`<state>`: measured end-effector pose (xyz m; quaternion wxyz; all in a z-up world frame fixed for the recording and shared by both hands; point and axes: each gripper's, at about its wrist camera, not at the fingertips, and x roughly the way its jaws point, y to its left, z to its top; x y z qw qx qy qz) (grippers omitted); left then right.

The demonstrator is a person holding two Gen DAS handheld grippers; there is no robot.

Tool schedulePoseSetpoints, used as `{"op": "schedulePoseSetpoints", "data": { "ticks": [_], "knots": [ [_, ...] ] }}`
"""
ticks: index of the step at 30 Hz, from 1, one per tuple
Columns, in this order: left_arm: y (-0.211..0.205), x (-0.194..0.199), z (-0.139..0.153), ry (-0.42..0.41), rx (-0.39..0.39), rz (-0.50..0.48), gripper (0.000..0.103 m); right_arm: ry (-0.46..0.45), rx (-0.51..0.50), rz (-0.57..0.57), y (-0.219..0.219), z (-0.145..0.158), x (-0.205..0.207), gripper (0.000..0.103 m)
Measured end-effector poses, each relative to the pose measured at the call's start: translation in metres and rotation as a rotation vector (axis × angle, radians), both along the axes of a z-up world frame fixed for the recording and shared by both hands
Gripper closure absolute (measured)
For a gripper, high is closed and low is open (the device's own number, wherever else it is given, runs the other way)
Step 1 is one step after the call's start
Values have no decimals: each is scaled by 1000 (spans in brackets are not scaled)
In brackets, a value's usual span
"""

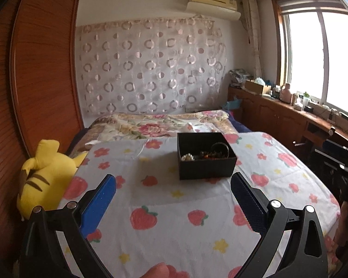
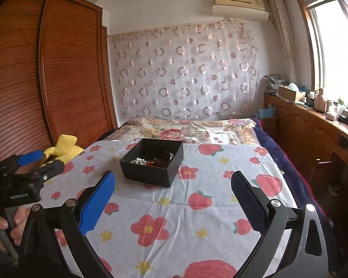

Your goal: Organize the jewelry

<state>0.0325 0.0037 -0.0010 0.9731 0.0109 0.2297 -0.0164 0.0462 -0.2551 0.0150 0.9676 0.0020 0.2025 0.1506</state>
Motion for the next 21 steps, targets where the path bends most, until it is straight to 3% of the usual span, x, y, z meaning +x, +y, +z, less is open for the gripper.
{"op": "schedulePoseSetpoints", "data": {
  "ticks": [21],
  "knots": [
    [3,-1,-5,-2,2,9,8,2,-17,-25,0,-8,2,2]
  ]
}}
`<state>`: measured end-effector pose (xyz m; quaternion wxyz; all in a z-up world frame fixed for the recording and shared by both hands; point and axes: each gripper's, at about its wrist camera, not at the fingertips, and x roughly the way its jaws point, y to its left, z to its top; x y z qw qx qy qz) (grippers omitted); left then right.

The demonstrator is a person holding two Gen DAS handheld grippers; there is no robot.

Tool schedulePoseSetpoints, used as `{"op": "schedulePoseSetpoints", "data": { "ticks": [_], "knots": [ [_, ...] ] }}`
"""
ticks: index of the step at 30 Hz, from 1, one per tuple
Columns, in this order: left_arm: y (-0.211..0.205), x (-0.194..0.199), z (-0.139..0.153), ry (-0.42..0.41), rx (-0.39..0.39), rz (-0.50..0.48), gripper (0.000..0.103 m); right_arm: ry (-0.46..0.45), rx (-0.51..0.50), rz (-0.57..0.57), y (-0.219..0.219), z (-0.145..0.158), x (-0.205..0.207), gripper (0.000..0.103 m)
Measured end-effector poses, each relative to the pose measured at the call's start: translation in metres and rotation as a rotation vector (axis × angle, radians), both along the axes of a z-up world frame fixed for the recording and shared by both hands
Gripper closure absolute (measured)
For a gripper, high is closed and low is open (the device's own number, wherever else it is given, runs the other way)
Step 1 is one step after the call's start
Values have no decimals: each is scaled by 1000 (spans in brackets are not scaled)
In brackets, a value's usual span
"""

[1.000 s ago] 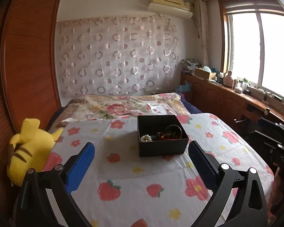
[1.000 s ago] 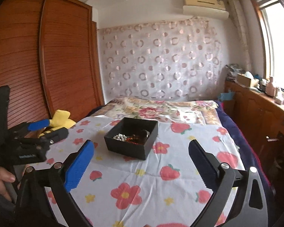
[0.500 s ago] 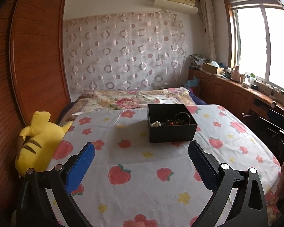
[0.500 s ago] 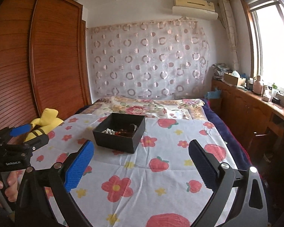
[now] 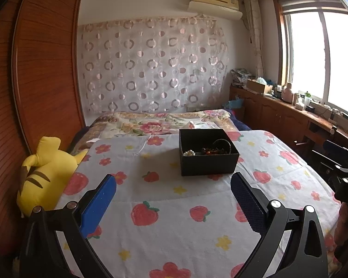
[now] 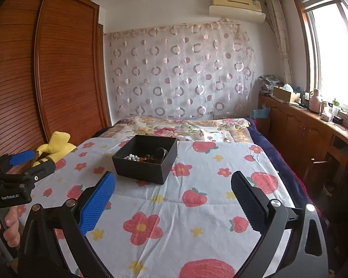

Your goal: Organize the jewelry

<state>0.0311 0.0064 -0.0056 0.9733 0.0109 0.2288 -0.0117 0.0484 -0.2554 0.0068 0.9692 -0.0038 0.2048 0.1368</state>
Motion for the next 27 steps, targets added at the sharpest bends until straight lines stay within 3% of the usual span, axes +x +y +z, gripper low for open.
{"op": "schedulePoseSetpoints", "data": {
  "ticks": [27],
  "knots": [
    [-10,-12,15,-38,-3,-7,8,-4,1,-1,5,-2,-2,2]
  ]
}}
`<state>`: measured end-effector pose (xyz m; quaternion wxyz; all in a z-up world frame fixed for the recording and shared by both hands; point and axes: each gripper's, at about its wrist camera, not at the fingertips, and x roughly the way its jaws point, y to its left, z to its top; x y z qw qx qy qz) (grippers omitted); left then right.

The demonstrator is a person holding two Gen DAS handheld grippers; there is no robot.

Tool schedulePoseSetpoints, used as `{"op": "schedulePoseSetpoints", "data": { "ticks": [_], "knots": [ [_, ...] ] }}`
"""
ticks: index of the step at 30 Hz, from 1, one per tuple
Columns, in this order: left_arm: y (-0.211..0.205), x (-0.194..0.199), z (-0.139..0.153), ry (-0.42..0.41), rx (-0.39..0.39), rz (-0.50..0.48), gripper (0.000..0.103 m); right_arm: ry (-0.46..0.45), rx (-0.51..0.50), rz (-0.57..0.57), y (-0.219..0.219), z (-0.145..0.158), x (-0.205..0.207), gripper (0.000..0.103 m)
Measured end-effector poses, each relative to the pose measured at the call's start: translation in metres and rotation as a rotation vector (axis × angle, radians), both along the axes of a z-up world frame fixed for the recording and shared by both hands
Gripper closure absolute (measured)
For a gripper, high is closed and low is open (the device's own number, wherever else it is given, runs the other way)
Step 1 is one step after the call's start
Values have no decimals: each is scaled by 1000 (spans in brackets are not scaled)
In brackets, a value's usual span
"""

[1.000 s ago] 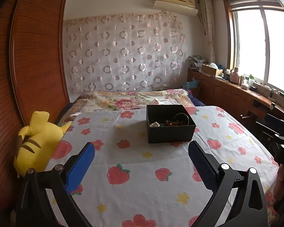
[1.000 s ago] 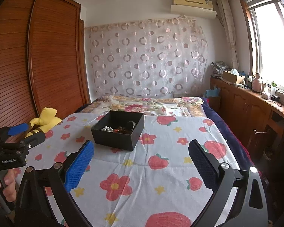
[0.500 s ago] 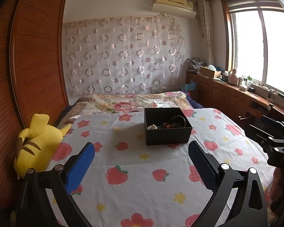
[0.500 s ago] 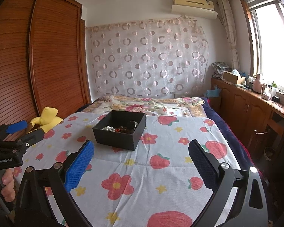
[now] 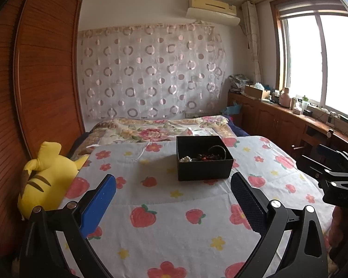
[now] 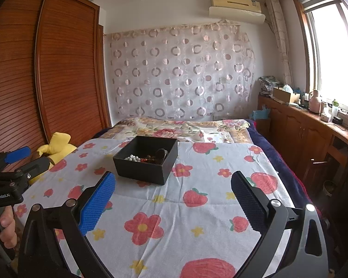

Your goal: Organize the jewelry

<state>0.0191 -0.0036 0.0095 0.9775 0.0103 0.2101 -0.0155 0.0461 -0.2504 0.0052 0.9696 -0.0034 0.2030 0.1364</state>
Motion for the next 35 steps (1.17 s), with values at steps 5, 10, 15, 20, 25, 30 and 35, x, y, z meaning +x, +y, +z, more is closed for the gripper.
{"op": "schedulePoseSetpoints", "data": {
  "ticks": [5,10,15,20,25,30,35],
  "knots": [
    [0,-1,2,-4,-1,2,8,2,2,2,0,0,0,2],
    [0,-1,2,-4,0,2,8,1,3,1,0,1,0,2],
    [0,-1,3,-6,-2,2,8,2,2,2,0,0,0,2],
    [0,-2,3,-7,0,1,8,2,3,2,0,0,0,2],
    [0,-2,1,-6,-1,2,8,0,5,2,1,0,-1,2],
    [0,-2,1,-6,0,4,8,0,4,2,0,0,-1,2],
    [-1,-3,3,-7,-2,1,8,0,5,1,0,0,-1,2]
  ]
}}
